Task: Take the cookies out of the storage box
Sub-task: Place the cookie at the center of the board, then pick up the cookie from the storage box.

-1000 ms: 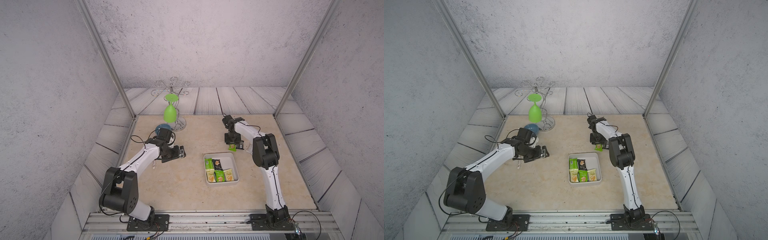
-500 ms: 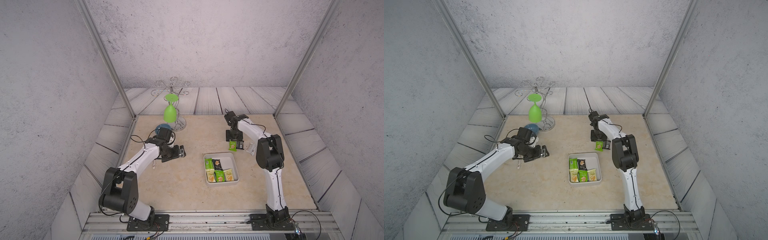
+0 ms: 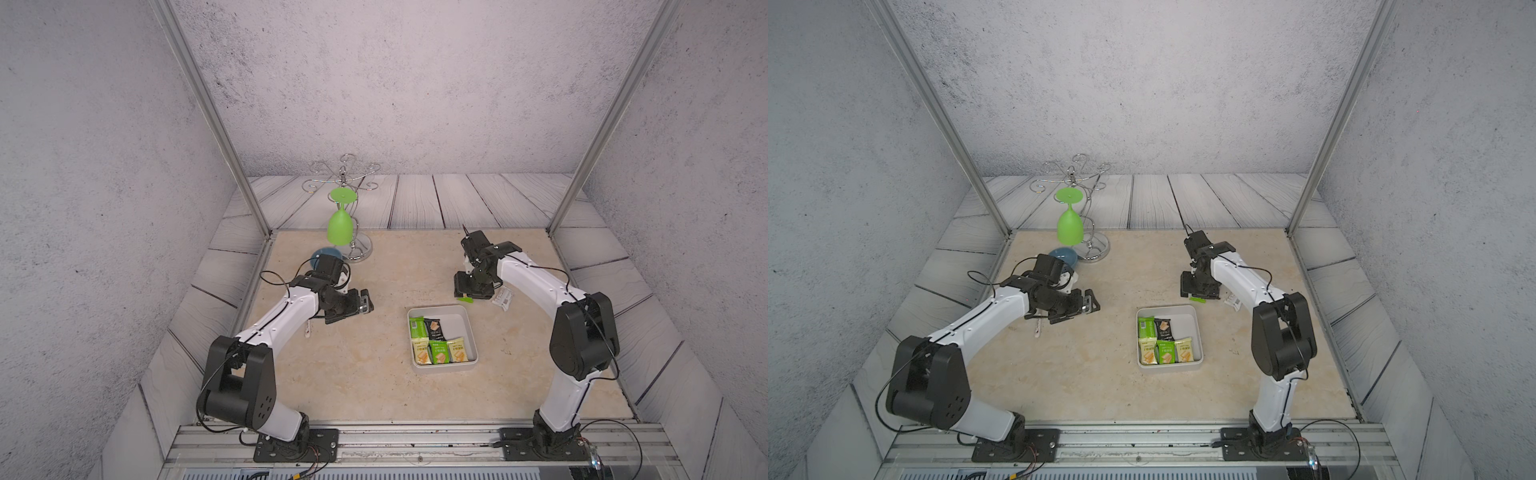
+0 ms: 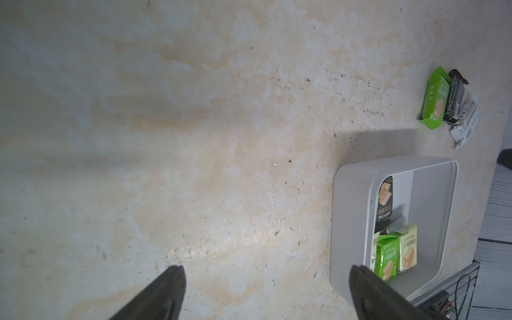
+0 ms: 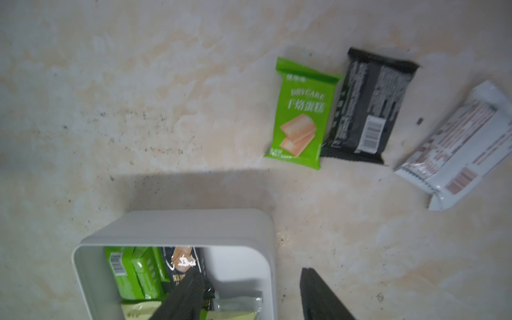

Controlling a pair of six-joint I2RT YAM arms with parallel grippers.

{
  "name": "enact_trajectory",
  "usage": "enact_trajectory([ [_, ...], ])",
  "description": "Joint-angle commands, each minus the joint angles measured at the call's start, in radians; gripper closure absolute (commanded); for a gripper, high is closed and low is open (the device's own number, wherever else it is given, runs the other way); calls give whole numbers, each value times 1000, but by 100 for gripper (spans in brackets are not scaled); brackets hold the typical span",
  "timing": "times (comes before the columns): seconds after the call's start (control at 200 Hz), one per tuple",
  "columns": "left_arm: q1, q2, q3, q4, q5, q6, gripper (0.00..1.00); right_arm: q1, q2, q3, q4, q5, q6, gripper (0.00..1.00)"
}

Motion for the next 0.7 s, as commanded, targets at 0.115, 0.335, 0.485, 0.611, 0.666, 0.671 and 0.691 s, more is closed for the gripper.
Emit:
enact_trajectory([
  [0.115,-19,-13,-15,20,27,-23,1,107,-115,-129,37,-36,19,39],
  [0.335,-28,-14,-21,18,31,-27,2,167,-107,-193,93,-38,53,39],
  [0.485,-30,-30,-32,20,24,-29,1,203,-48,-156,99,-49,45,40],
  [0.611,-30,-45,-45,20,16,-33,1,221,7,-117,94,-20,41,40],
  [0.666,-30,-50,-52,21,15,-31,2,224,31,-95,82,6,39,40],
  [0.671,-30,-50,-52,21,15,-31,2,225,33,-93,80,8,38,40],
  [0.691,-30,-51,-54,21,14,-31,2,226,41,-85,74,17,39,40],
])
